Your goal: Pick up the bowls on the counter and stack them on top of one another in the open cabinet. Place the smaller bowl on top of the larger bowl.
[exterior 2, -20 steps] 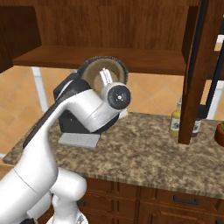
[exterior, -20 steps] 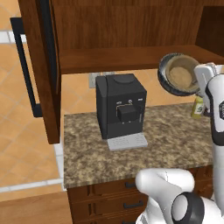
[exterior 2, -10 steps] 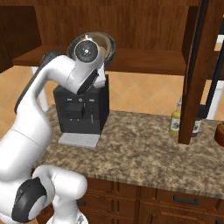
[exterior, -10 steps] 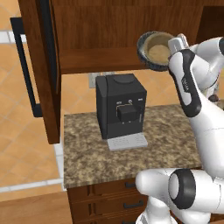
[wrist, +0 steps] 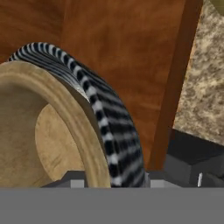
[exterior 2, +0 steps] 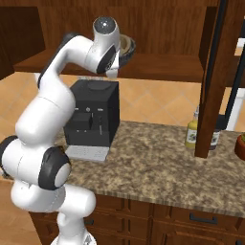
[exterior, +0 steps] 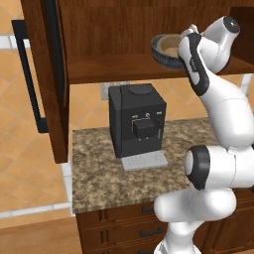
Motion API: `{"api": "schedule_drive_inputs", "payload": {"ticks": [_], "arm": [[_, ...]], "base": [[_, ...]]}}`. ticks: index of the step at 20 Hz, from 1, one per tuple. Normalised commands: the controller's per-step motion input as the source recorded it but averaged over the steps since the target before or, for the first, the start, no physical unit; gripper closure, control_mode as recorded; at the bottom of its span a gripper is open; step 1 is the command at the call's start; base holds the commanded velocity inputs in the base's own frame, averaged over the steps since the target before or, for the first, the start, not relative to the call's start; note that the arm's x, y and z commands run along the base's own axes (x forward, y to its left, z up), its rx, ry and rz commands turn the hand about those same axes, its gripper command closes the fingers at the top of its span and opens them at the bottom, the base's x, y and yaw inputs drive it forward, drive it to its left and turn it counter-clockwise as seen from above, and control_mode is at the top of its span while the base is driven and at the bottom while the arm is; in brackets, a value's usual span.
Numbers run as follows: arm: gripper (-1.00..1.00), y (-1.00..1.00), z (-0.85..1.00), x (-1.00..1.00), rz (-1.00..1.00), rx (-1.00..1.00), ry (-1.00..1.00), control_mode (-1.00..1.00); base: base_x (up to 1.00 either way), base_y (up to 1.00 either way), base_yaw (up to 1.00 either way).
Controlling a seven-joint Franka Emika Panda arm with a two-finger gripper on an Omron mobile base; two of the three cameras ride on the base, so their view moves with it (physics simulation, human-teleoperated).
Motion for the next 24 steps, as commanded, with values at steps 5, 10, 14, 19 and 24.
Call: {"api": "schedule_drive_inputs", "payload": {"ticks": [5, 10, 14, 19, 24], "arm": [[1.0, 0.01, -0.59, 0.77, -0.05, 0.0, 0.04, -1.0], [-1.0, 0.0, -0.53, 0.41, -0.03, 0.0, -0.03, -1.0], [-1.0, 0.0, -0.45, 0.08, -0.02, 0.0, -0.09, -1.0], [-1.0, -0.13, -0.07, -0.76, -0.04, 0.03, -0.21, -1.0], [-1.0, -0.12, -0.1, -1.0, -0.02, 0.07, -0.09, -1.0]], "base": [[0.0, 0.0, 0.0], [0.0, 0.0, 0.0], [0.0, 0.0, 0.0], [0.0, 0.0, 0.0], [0.0, 0.0, 0.0]]}}
